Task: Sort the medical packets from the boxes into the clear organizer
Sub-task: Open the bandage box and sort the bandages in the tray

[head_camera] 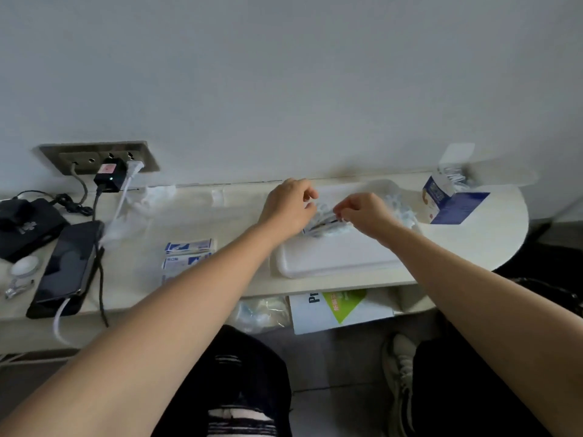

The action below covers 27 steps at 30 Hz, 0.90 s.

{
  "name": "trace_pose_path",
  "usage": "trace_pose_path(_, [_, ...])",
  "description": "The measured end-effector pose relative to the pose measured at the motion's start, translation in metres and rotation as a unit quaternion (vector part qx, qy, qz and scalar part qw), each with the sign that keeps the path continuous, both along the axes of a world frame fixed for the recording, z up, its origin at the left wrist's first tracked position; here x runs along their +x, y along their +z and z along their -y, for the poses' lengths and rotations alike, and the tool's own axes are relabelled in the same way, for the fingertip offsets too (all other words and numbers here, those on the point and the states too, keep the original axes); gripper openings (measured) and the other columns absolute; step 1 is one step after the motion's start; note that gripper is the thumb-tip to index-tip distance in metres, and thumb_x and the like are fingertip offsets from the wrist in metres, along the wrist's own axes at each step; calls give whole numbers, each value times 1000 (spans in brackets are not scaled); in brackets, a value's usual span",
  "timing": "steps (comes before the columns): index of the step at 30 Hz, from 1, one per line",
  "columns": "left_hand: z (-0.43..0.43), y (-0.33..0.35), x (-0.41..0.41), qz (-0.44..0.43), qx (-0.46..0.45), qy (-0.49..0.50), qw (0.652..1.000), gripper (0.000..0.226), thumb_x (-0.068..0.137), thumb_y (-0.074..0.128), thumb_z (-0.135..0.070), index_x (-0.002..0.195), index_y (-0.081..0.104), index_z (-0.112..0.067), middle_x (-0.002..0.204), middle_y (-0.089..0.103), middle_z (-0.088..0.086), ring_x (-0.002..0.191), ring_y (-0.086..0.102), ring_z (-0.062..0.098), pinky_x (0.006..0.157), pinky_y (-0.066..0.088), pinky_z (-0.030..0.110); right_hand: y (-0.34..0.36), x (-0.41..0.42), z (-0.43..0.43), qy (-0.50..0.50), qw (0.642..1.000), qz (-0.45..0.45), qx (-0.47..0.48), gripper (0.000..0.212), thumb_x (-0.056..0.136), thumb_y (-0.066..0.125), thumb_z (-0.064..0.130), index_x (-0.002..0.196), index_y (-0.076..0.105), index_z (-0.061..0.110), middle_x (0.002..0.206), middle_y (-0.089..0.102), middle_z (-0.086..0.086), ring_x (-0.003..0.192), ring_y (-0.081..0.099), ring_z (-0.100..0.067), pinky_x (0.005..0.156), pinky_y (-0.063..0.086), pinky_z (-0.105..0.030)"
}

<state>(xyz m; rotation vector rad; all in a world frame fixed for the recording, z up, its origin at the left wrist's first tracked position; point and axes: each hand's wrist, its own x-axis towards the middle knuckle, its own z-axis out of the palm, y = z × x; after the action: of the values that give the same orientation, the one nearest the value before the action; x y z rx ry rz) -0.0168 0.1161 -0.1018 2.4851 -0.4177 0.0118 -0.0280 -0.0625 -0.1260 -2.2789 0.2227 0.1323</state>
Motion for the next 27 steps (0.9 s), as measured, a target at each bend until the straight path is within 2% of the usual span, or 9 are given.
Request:
trace_pose_path(3, [21,-20,11,-33,63,-6,997,32,89,59,-21,120,58,-13,122,57,7,109,55,23,88,38,26,-11,0,11,49,999,-5,-10,20,85,58,8,91,75,17,94,73,-2,84,61,-12,77,49,-25])
trace_pose_path(6, [31,-36,21,-60,110,4,992,43,89,60,-28,128,52,-9,128,51,13,119,48,30,94,38,31,-19,3,16,69,998,-6,-3,20,85,58,9,91,75,16,93,73,-3,83,62,-15,75,51,-29])
trace_pose_path(8, [36,-44,26,-81,147,12,986,46,88,62,-34,123,53,-6,125,52,16,116,48,33,93,40,35,-24,6,21,68,998,3,9,21,83,58,7,88,76,16,91,73,-4,80,64,-14,70,52,-27])
trace_pose_path(11, [37,-52,33,-93,172,19,980,44,85,64,-41,114,58,-9,117,52,16,109,50,34,92,43,37,-26,6,24,72,997,16,21,20,81,60,6,87,77,16,86,74,-4,63,56,0,61,46,-15])
trace_pose_path(13, [36,-56,36,-83,173,13,981,38,84,65,-39,112,63,-13,113,53,15,107,51,33,88,43,34,-26,6,26,74,997,14,29,19,80,62,8,85,77,17,83,74,-3,58,54,0,61,48,-17])
trace_pose_path(16, [36,-56,38,-64,175,0,982,29,87,59,-32,110,68,-18,107,56,16,105,54,34,79,40,31,-24,7,28,75,996,-3,42,18,79,62,10,80,76,22,84,74,-5,63,58,-13,68,53,-29])
trace_pose_path(21, [36,-57,38,-34,182,7,983,31,95,46,-26,113,63,-7,106,55,18,100,54,36,78,40,35,-24,8,27,72,996,-17,52,20,80,62,11,77,76,25,83,74,-3,70,64,-22,73,55,-34])
trace_pose_path(25, [37,-56,36,-36,193,-12,981,33,90,55,-37,103,63,-7,103,53,16,96,54,34,80,46,37,-27,8,28,70,996,-25,58,22,80,60,10,76,76,25,83,75,-2,84,69,-29,76,58,-39])
trace_pose_path(27, [36,-55,36,-28,198,-18,980,27,88,55,-27,103,66,-8,101,53,15,94,55,34,78,46,36,-28,8,28,67,995,-27,63,22,80,60,9,78,77,23,83,75,-1,85,69,-30,77,58,-39])
